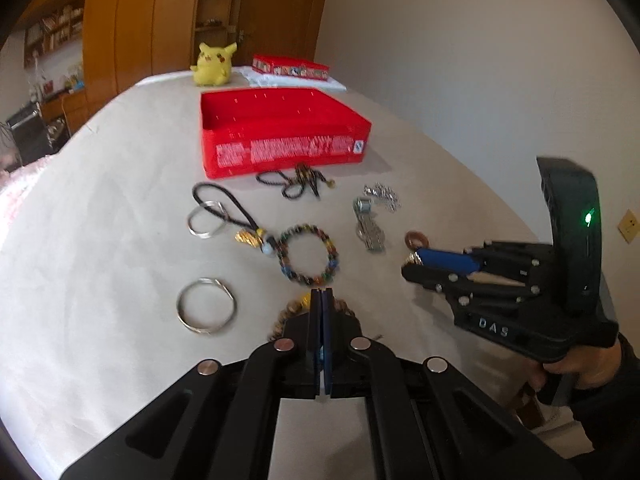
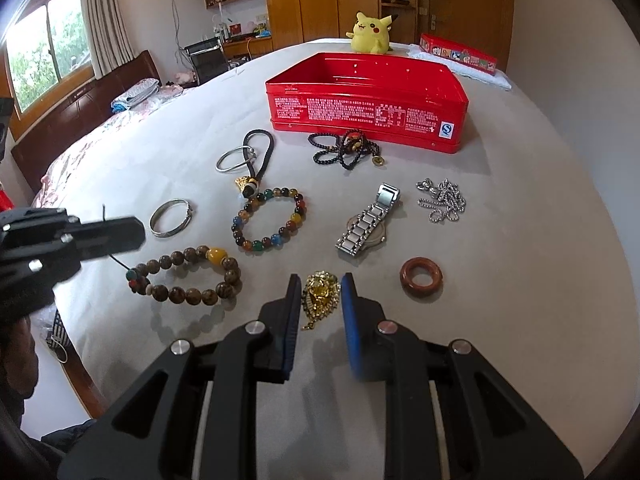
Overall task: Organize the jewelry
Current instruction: 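Carry the bracelet and pendant into the red tray while both tools open to release them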
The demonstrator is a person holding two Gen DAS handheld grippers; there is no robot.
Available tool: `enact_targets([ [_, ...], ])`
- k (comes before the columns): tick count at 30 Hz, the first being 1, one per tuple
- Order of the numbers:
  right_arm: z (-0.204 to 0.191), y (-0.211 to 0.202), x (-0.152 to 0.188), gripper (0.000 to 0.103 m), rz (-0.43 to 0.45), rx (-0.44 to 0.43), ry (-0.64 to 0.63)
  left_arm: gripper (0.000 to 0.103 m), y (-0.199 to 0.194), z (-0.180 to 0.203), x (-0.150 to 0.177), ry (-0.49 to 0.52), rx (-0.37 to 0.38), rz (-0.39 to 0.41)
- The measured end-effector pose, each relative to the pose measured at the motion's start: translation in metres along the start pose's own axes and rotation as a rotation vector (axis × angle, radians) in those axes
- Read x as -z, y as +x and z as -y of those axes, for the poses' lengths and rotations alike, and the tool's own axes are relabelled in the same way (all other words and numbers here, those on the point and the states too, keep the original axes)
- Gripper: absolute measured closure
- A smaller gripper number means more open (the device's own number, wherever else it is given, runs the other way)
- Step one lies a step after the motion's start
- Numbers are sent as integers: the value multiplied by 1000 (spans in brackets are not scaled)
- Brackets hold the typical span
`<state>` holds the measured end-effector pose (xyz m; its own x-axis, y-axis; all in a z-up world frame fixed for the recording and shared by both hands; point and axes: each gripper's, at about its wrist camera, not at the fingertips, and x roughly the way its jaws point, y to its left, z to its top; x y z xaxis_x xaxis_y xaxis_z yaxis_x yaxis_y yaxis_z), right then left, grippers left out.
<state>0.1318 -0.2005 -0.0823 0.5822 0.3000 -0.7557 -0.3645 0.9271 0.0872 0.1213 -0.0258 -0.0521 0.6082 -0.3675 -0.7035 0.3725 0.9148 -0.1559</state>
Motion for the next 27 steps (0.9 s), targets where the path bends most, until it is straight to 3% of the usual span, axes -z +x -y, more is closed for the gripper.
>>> enact_targets([
  [15, 3, -23, -27, 84, 61, -42, -55, 103, -37, 5, -76, 124, -31, 105],
  [27, 26, -38, -114, 84, 106, -73, -117, 103, -35, 1, -157, 197, -48, 172],
])
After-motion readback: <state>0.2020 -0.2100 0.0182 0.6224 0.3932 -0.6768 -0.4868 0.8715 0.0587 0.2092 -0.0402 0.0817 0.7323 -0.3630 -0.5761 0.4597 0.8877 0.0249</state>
